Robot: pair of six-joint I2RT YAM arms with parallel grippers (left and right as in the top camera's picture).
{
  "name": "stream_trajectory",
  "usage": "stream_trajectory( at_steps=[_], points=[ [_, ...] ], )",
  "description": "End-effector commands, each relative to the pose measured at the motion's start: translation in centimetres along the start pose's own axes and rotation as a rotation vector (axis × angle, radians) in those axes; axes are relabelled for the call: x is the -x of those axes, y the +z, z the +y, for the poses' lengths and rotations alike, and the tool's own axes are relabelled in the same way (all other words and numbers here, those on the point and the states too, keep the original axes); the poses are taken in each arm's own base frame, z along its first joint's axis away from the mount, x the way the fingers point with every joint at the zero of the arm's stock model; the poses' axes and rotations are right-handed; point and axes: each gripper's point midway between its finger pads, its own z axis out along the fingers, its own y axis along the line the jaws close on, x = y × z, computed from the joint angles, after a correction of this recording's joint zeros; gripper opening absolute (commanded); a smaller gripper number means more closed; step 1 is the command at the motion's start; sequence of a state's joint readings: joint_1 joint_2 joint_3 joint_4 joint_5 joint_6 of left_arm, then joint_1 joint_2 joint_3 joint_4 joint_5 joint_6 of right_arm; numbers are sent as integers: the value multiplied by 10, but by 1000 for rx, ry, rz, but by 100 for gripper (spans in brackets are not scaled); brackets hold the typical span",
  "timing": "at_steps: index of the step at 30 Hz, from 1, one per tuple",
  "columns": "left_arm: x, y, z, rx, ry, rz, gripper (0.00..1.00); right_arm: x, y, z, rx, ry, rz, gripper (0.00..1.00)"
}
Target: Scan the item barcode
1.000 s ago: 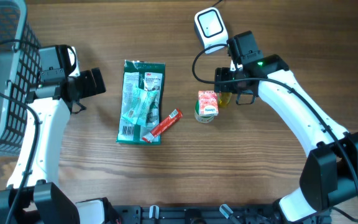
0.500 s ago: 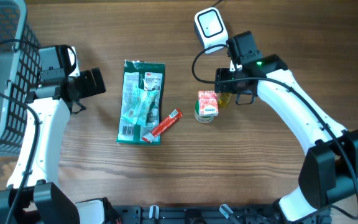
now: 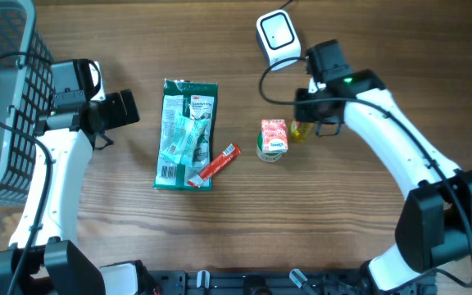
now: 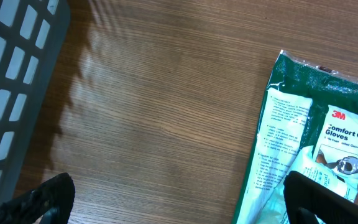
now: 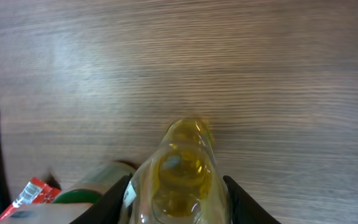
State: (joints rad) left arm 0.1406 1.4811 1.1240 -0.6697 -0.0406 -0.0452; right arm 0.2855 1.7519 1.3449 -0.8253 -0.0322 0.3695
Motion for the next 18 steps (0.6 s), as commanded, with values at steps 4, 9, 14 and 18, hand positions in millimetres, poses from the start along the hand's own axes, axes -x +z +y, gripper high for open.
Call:
stream_trajectory(
  at_steps=[4, 9, 14, 18],
  points=[
    [2, 0, 3, 11, 11, -4, 100, 39, -90, 8, 425, 48, -131, 30],
    [2, 0, 3, 11, 12, -4, 100, 38, -153, 16, 771, 41, -164, 29],
    [2, 0, 3, 11, 12, -4, 100, 28, -189, 32, 1006, -18, -154, 29],
    [2, 0, 3, 11, 11, -4, 100, 14, -200, 46, 1102, -66, -117, 29]
  ],
)
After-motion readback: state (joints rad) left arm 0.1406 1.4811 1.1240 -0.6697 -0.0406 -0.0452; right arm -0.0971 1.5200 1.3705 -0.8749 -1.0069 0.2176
